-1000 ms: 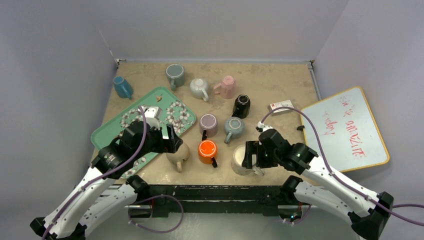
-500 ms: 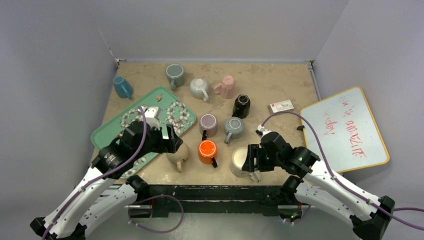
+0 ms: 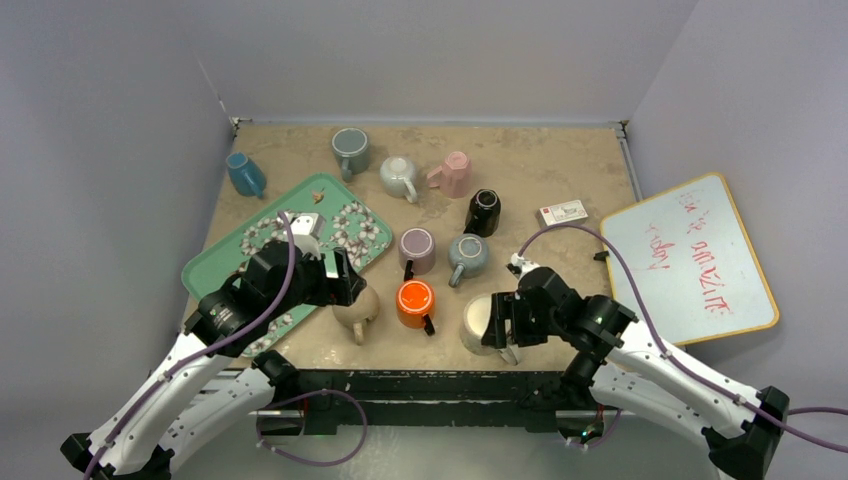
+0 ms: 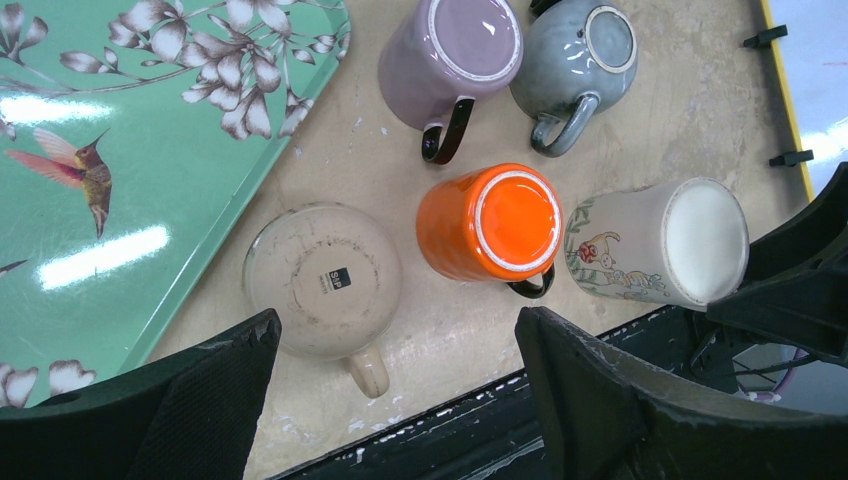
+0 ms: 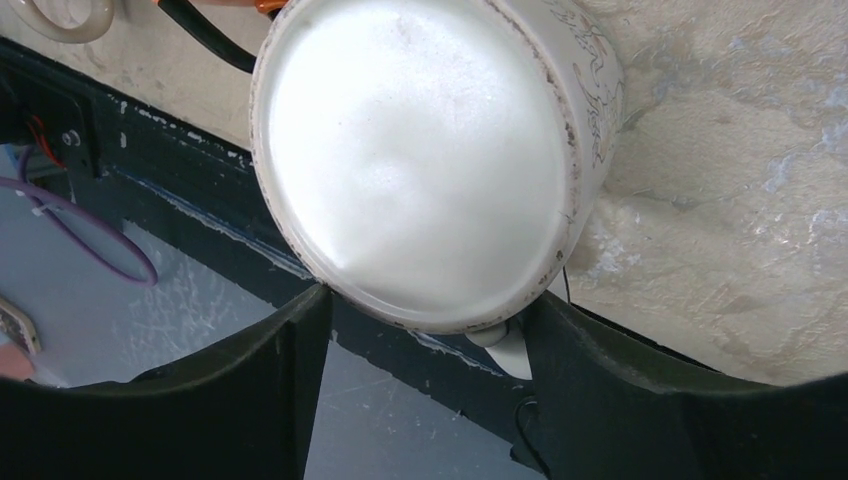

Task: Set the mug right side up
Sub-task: Pick up the cup at the center of the board.

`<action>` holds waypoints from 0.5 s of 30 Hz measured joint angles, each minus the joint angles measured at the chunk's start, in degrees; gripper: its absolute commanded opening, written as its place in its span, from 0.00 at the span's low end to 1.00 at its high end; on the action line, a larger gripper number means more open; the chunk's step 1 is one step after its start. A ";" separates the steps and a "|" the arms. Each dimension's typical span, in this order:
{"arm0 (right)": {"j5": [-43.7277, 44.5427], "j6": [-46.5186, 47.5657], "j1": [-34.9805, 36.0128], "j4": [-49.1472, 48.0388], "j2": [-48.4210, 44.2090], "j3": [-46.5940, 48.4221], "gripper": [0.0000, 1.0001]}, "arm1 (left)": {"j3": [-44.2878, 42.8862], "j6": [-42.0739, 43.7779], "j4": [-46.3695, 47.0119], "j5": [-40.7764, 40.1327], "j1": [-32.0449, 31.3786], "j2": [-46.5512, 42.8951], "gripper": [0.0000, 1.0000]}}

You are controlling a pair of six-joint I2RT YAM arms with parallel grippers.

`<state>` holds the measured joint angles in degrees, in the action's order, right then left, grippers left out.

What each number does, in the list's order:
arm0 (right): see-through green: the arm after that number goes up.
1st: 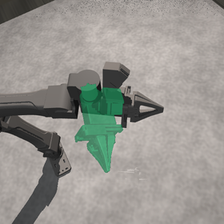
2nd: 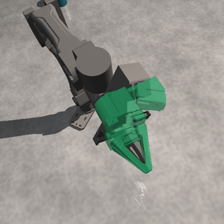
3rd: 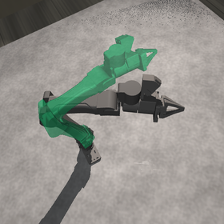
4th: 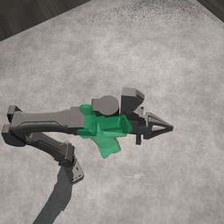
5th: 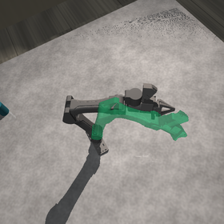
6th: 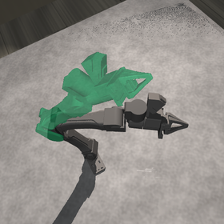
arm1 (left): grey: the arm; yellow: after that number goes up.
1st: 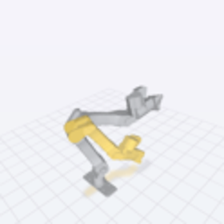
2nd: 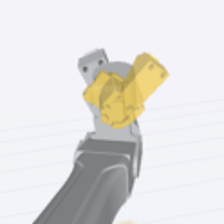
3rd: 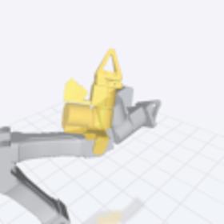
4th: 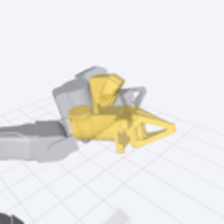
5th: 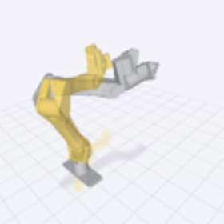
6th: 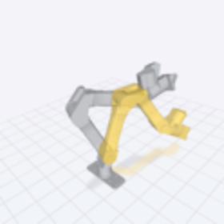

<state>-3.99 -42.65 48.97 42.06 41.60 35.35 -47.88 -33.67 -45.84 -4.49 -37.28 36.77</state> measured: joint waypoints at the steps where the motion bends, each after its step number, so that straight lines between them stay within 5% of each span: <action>1: 0.17 0.07 0.24 0.02 0.00 0.00 0.64 | 0.02 0.00 0.00 0.00 0.00 0.00 0.87; 15: 8.28 -3.15 7.65 4.17 2.78 0.00 0.62 | 0.00 -0.02 0.37 0.00 0.00 -0.04 0.87</action>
<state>4.29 -45.80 56.62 46.24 44.38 35.35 -47.88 -33.69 -45.47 -4.49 -37.28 36.73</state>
